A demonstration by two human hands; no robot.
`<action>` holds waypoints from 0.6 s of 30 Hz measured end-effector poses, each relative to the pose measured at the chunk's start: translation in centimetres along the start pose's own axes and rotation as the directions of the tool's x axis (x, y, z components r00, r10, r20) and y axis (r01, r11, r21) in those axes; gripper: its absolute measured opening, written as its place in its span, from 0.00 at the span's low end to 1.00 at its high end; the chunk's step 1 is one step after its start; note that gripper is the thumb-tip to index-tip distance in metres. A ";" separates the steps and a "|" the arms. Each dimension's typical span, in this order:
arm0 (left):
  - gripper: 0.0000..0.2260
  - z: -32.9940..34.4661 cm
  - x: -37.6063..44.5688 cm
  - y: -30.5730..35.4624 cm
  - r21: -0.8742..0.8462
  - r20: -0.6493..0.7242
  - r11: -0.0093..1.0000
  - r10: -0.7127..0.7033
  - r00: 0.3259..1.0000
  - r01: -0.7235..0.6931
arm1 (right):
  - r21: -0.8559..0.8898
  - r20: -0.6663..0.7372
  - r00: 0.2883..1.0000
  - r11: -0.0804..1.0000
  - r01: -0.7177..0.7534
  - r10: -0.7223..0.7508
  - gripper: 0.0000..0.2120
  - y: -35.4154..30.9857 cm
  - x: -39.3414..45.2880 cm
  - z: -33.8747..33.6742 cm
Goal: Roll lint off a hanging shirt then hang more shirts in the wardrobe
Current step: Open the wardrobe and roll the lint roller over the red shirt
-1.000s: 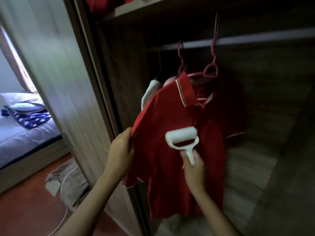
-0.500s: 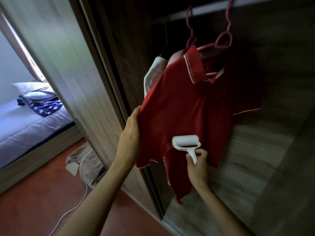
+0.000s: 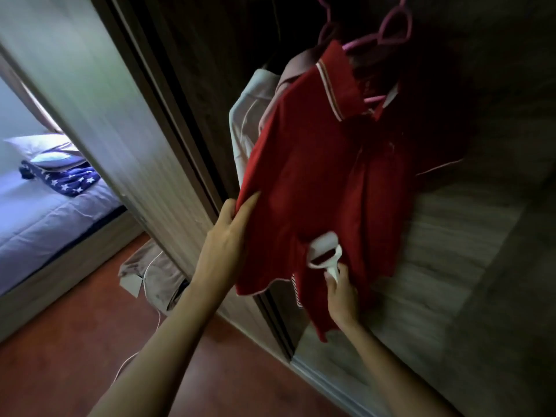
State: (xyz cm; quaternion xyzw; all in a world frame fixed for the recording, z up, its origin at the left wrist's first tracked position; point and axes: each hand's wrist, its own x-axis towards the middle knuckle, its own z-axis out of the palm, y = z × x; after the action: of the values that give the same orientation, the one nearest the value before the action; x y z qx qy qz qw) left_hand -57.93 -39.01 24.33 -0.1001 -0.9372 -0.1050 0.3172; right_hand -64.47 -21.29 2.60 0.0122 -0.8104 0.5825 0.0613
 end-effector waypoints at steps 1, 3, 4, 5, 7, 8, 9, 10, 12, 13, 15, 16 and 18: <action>0.32 -0.2 0.0 0.3 0.012 -0.034 1.000 0.002 0.999 -0.002 | -0.028 0.036 0.999 0.999 -0.034 0.035 0.08 1.4 -0.5 0.3; 0.22 -0.6 -0.1 0.6 0.010 -0.049 0.999 0.045 0.998 -0.045 | -0.047 0.037 0.998 0.998 -0.045 0.047 0.07 2.8 -1.2 0.5; 0.20 -0.6 -0.1 0.5 -0.011 -0.027 1.000 0.012 1.000 -0.013 | -0.033 0.011 1.000 0.999 -0.025 0.026 0.07 2.5 -1.4 0.5; 0.22 -0.7 0.2 0.4 -0.038 -0.036 0.999 0.000 0.999 -0.001 | -0.011 -0.024 1.000 1.000 -0.001 0.000 0.08 2.0 -1.3 0.4; 0.22 -0.8 0.3 0.4 -0.040 -0.005 0.999 -0.001 1.000 0.001 | 0.031 -0.103 0.994 0.999 0.034 -0.031 0.11 0.5 -0.9 0.3; 0.21 -0.9 0.3 0.3 -0.043 0.011 0.999 0.012 1.000 -0.011 | 0.045 -0.136 0.990 0.998 0.042 -0.036 0.13 -0.2 -0.6 0.3; 0.20 -0.9 0.3 0.3 -0.046 0.014 0.999 0.014 1.000 -0.014 | 0.048 -0.155 0.987 0.998 0.050 -0.042 0.14 -0.5 -0.4 0.4; 0.20 -0.9 0.3 0.3 -0.042 0.007 0.999 0.013 1.000 -0.013 | 0.040 -0.154 0.987 0.997 0.059 -0.053 0.14 -0.7 -0.3 0.5; 0.18 -0.8 0.4 0.4 -0.041 -0.011 0.999 -0.004 1.000 0.004 | -0.023 -0.086 0.996 0.999 0.039 -0.040 0.13 0.4 -0.3 0.9; 0.18 -0.8 0.4 0.6 -0.033 -0.018 0.999 -0.015 1.000 0.014 | -0.083 -0.021 1.000 0.997 -0.006 0.004 0.12 1.6 -0.4 1.1; 0.19 -0.7 0.3 0.8 0.000 -0.034 0.999 -0.038 0.999 0.038 | -0.244 0.102 0.986 0.964 -0.103 0.131 0.10 3.6 -1.0 1.3; 0.21 -0.6 0.3 0.9 0.015 -0.035 0.998 -0.052 0.998 0.053 | -0.282 0.129 0.976 0.950 -0.134 0.176 0.10 4.4 -1.4 1.2; 0.26 -0.5 0.3 1.1 0.002 -0.031 0.995 -0.099 0.995 0.099 | -0.235 0.117 0.974 0.959 -0.162 0.193 0.10 4.7 -2.0 0.8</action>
State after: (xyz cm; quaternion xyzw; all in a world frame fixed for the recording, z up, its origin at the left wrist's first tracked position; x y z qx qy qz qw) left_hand -57.57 -38.07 25.07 -0.0515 -0.9362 -0.1205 0.3260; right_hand -62.97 -20.65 -2.33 -0.0273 -0.8709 0.4884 -0.0466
